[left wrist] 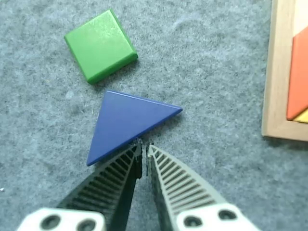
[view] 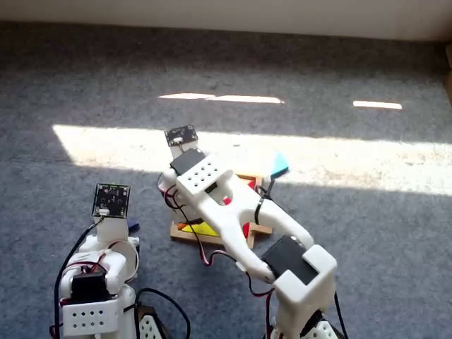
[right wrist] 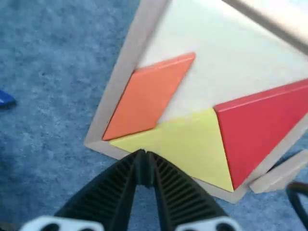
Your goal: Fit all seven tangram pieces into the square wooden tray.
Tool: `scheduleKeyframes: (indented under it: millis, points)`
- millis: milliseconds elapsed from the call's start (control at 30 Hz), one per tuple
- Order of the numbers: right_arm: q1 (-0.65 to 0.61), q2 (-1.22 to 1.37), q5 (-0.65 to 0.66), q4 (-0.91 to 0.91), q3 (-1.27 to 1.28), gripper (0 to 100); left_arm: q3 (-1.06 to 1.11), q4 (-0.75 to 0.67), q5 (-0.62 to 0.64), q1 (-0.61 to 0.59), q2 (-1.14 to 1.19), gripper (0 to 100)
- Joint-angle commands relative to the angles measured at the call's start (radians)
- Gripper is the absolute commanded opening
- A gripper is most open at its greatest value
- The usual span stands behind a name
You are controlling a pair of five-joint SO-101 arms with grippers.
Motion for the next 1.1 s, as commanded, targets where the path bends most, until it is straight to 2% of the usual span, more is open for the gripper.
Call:
scheduleKeyframes:
  millis: [0,133,233,533,667,933,1067]
  points:
    - [0.081,-0.177,0.012,0.045,-0.007,0.5,0.019,0.008,-0.006,-0.013,-0.041,4]
    - [0.168,-0.249,0.012,0.041,-0.005,0.5,0.019,0.008,-0.006,-0.013,-0.041,4]
    - [0.177,-0.246,0.012,-0.018,0.008,0.5,0.019,0.008,-0.006,-0.013,-0.041,4]
    - [0.094,-0.249,0.011,-0.662,0.375,0.5,0.019,0.008,-0.006,-0.013,-0.041,4]
    - [0.101,-0.248,0.011,-0.849,0.463,0.5,0.019,0.008,-0.006,-0.013,-0.041,4]
    - [0.091,-0.248,0.012,-0.897,0.538,0.5,0.019,0.008,-0.006,-0.013,-0.041,4]
    - [0.048,-0.248,0.012,-0.897,0.598,0.5,0.019,0.008,-0.006,-0.013,-0.041,4]
